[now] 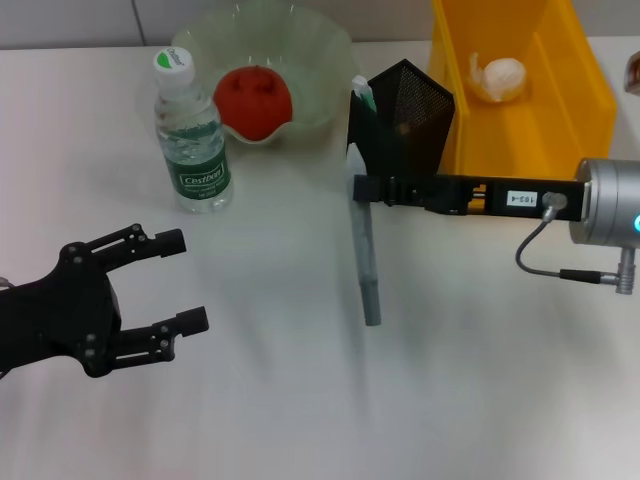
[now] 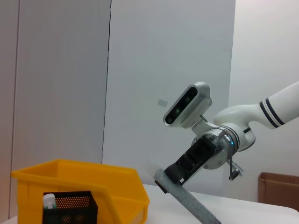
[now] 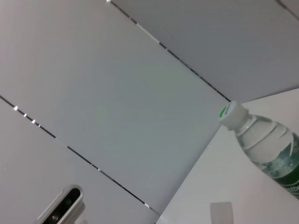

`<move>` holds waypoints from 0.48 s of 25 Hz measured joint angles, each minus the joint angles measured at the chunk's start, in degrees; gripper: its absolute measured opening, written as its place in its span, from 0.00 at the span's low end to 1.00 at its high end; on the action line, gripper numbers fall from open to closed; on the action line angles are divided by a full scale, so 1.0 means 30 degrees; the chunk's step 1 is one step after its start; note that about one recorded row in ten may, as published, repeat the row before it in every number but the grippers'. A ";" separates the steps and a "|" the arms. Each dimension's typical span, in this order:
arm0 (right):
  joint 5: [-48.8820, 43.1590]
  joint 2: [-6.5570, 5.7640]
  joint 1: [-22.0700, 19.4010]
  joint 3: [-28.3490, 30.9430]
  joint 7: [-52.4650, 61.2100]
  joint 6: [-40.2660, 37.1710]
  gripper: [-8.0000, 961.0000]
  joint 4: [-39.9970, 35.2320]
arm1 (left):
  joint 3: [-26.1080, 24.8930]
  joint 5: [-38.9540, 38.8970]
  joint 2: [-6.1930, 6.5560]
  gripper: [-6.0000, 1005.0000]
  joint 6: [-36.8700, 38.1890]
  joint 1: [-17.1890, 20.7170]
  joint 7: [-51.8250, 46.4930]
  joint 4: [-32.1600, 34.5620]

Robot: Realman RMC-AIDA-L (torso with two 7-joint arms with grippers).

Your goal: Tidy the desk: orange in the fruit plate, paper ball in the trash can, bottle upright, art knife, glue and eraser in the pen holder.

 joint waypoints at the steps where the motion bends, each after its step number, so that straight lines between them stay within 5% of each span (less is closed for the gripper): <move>1: 0.0014 -0.0043 -0.0025 0.0024 0.0115 -0.0018 0.14 0.0023 | 0.0001 0.0000 0.0000 0.82 0.0001 -0.0011 0.0011 0.0000; 12: 0.0034 -0.0004 0.0104 0.0938 0.1229 0.1004 0.14 0.0034 | 0.0001 0.0000 0.0001 0.82 0.0001 -0.0033 0.0076 0.0000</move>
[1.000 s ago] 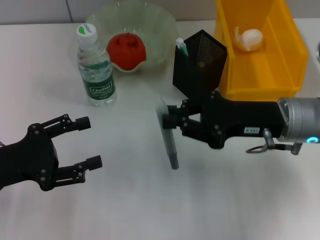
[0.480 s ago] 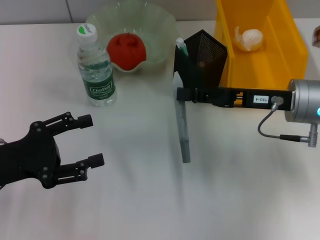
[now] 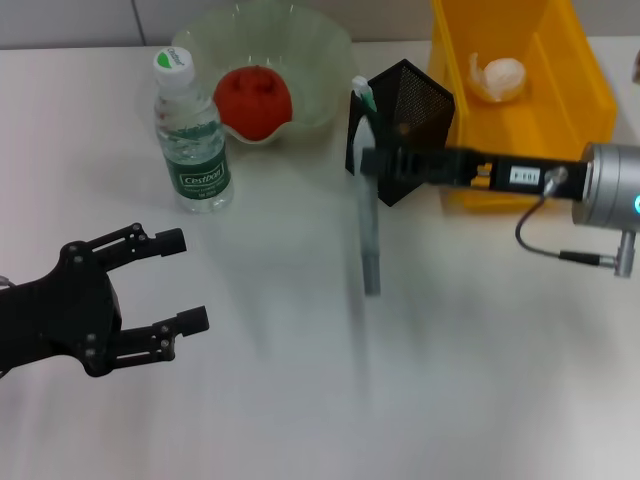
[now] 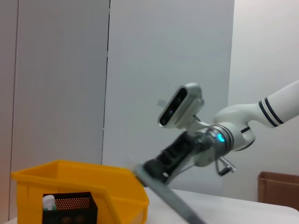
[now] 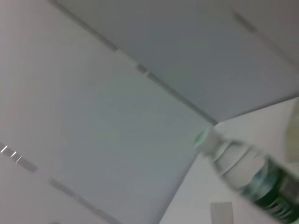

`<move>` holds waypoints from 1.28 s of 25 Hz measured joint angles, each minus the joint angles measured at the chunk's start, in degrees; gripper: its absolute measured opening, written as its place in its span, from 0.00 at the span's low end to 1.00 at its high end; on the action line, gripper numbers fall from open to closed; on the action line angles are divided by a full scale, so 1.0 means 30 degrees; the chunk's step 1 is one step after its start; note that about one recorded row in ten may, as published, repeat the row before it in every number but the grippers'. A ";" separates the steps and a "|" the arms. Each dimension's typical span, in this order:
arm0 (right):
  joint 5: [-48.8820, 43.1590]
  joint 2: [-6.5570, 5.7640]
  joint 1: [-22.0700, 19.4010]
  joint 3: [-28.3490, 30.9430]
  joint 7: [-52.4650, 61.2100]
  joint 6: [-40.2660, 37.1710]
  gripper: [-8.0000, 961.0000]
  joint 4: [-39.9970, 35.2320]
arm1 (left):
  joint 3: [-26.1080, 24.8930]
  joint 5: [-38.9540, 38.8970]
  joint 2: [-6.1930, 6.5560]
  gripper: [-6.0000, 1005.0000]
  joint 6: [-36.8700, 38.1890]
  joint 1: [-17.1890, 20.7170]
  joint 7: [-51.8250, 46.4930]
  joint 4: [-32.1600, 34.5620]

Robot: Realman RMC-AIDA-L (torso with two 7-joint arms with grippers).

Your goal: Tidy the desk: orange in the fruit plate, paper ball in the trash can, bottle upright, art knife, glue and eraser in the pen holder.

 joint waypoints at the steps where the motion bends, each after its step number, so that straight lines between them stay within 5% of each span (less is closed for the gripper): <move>1: 0.0000 -0.0013 0.0018 0.0184 0.0219 0.0487 0.14 0.0000 | 0.0003 -0.0001 -0.0011 0.82 0.0000 0.0007 0.0035 0.0000; 12: 0.0001 -0.0084 0.0260 0.3448 0.0287 0.4469 0.15 -0.0147 | 0.0145 0.0000 -0.0118 0.82 0.0001 0.0171 0.0162 0.0000; 32: 0.0968 0.0015 0.1728 0.5245 0.0350 0.8390 0.16 -0.0013 | 0.0148 0.0082 -0.0103 0.82 0.0001 0.0160 0.0207 0.0025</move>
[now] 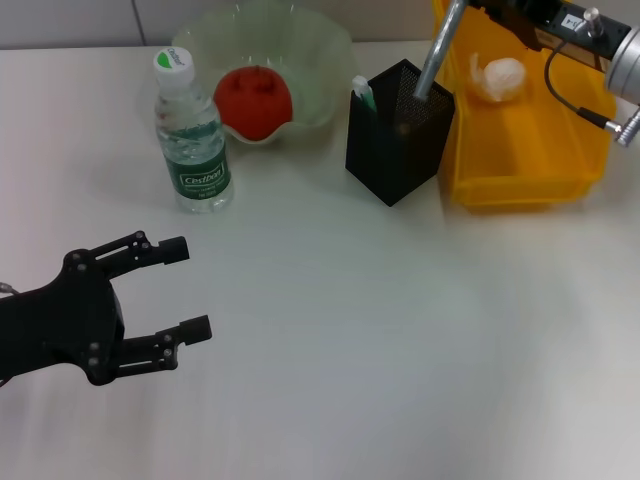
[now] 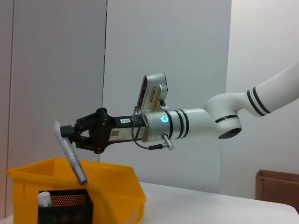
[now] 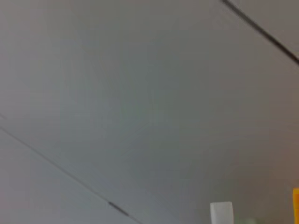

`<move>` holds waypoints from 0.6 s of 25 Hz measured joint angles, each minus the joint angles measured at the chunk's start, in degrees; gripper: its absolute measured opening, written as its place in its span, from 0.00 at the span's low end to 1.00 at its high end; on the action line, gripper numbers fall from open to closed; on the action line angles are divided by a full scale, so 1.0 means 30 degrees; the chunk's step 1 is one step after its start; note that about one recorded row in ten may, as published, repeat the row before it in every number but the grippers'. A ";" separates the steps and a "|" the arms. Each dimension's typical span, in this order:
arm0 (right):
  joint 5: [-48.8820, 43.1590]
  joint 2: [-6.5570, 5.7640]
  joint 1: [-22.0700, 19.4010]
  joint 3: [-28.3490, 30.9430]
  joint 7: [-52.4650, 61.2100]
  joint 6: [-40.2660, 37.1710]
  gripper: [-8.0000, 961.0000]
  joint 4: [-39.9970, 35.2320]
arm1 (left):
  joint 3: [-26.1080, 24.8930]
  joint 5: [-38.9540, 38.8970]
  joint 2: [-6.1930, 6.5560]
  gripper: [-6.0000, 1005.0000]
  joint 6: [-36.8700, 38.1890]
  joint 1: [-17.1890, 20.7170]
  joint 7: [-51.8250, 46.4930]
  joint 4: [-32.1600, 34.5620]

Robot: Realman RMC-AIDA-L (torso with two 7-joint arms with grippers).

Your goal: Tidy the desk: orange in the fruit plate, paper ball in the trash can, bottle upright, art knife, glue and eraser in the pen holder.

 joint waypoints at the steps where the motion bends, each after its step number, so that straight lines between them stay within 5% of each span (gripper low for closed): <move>1: 0.0000 0.0000 0.0000 0.0000 0.0000 0.0000 0.16 0.0000 | 0.0000 0.0000 0.0000 0.82 0.0000 0.0000 0.0000 0.0000; 11: 0.0076 0.0234 0.0185 -0.0042 -0.0624 0.0486 0.16 -0.0094 | -0.0001 -0.0021 0.0015 0.82 0.0000 0.0005 0.0045 -0.0013; 15: 0.0097 0.0602 0.0381 -0.0065 -0.4446 0.0362 0.17 -0.0139 | -0.0001 -0.0018 0.0016 0.82 0.0000 -0.0033 0.0197 -0.0022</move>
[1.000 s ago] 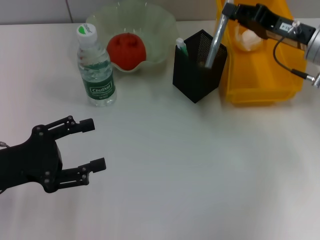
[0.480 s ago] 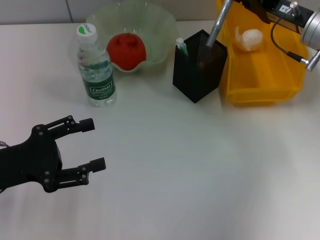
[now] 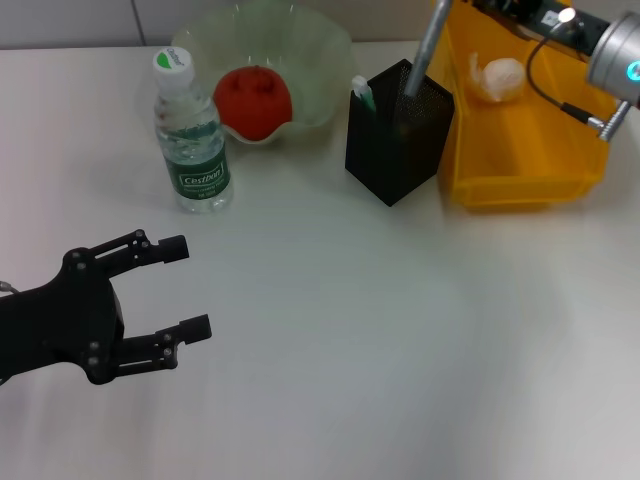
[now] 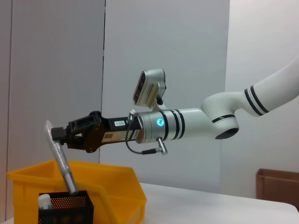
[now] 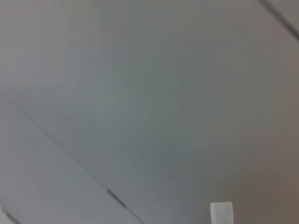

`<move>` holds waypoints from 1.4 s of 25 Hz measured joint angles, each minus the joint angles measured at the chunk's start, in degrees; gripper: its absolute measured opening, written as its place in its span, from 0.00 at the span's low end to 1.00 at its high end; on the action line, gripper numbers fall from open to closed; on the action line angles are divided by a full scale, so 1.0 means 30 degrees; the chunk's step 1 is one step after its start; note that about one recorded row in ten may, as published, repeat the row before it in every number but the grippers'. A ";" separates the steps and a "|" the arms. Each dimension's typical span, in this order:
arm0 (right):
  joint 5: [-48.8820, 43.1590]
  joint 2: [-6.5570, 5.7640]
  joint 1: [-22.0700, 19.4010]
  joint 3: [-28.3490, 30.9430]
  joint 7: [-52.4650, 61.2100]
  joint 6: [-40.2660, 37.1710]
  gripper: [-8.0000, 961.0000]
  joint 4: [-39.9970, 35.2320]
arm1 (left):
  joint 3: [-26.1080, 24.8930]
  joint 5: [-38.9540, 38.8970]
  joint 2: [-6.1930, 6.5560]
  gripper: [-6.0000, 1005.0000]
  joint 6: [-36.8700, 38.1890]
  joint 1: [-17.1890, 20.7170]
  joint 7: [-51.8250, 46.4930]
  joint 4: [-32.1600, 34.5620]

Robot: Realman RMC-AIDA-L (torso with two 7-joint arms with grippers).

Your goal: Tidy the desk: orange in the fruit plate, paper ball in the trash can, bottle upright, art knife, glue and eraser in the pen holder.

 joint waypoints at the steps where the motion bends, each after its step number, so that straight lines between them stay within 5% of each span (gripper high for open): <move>1: 0.0000 0.0000 0.0000 0.0000 0.0000 0.0000 0.17 0.0000 | 0.0000 0.0013 -0.0004 0.82 0.0001 -0.0023 0.0039 -0.0003; 15: 0.1253 0.0307 -0.0144 -0.0127 -1.3486 -0.2530 0.18 0.1064 | -0.0074 0.0014 -0.0030 0.82 -0.0021 -0.0093 0.0049 -0.0004; 35: 0.1347 0.0305 -0.0182 -0.0253 -1.4714 -0.2111 0.19 0.1382 | -0.0140 -0.0035 0.0027 0.82 -0.0030 -0.0096 0.0020 -0.0003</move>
